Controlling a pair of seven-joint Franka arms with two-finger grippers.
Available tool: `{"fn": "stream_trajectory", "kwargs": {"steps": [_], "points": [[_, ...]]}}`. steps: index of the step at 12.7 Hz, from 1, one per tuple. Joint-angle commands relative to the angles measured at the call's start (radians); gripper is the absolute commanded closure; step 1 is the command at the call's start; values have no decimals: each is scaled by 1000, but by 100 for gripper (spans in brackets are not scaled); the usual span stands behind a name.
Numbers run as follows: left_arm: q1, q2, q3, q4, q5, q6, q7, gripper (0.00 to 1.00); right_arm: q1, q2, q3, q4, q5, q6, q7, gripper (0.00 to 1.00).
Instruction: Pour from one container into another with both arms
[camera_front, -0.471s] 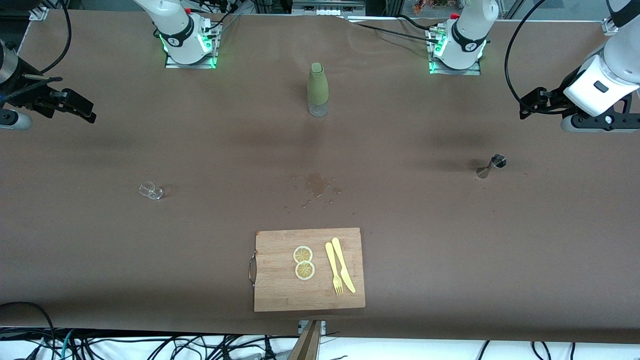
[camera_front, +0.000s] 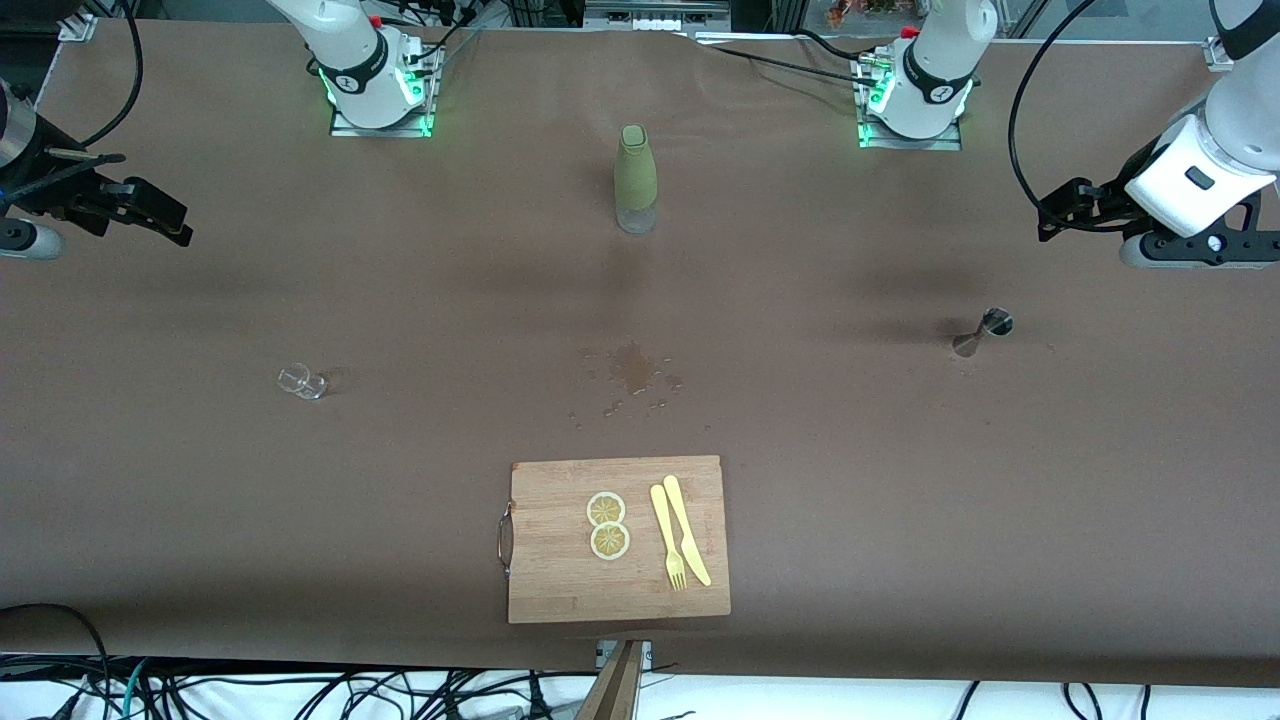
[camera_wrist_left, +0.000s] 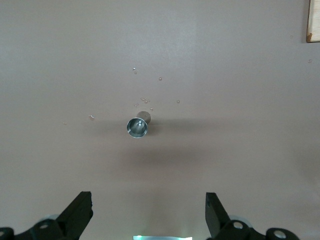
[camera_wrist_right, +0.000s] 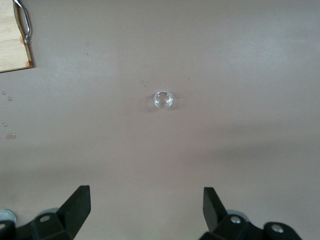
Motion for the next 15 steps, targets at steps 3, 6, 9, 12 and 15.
{"fn": "stream_trajectory", "kwargs": {"steps": [3,6,9,12,15], "points": [[6,10,-2,5,-12,11,22,0,1,2,0,14,10,-8,-10,0],[6,12,-4,5,-12,11,22,0,1,2,0,12,10,-8,-10,0],[6,13,-5,5,-14,9,22,0,2,2,0,12,10,-8,-10,0],[4,13,-11,6,-20,6,24,0,1,2,0,12,10,-10,-10,0],[4,10,-11,8,-25,0,24,0,2,2,0,12,10,-10,-10,0]]}}
